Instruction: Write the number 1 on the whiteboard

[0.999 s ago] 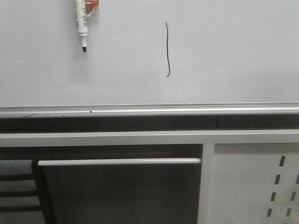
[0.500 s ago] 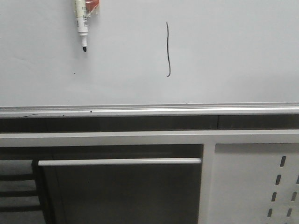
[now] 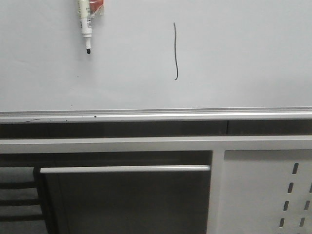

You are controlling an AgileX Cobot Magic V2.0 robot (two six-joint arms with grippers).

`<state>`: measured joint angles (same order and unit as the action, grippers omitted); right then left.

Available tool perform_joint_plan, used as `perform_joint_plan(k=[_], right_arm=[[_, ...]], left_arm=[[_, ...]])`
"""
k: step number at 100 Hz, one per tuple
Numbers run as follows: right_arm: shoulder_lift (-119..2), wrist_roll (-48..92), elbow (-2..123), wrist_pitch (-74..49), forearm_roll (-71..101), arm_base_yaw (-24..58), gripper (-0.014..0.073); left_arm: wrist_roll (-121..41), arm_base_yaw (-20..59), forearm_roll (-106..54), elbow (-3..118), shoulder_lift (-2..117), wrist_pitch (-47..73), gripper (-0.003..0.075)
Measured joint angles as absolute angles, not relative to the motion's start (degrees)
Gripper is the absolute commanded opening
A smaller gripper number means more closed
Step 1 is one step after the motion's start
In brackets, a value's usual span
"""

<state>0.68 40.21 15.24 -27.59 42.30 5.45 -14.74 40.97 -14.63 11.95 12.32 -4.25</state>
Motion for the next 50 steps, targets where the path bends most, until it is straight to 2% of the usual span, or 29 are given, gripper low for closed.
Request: perform_joint_plan(k=[14, 28, 50], right_arm=[[0.68, 40.21, 15.24, -27.59, 42.30, 5.45, -0.0065], [0.68, 40.21, 15.24, -27.63, 42.30, 5.45, -0.0065], [0.68, 40.21, 15.24, -27.63, 42.39, 5.45, -0.0065]], left_arm=[[-14.22, 37.86, -11.84, 11.95, 12.29, -1.45, -0.0020], [-9.76, 27.78, -8.99, 9.75, 10.71, 0.53, -0.0020], [-5.50, 12.98, -5.23, 3.06, 1.22, 1.47, -0.0020]])
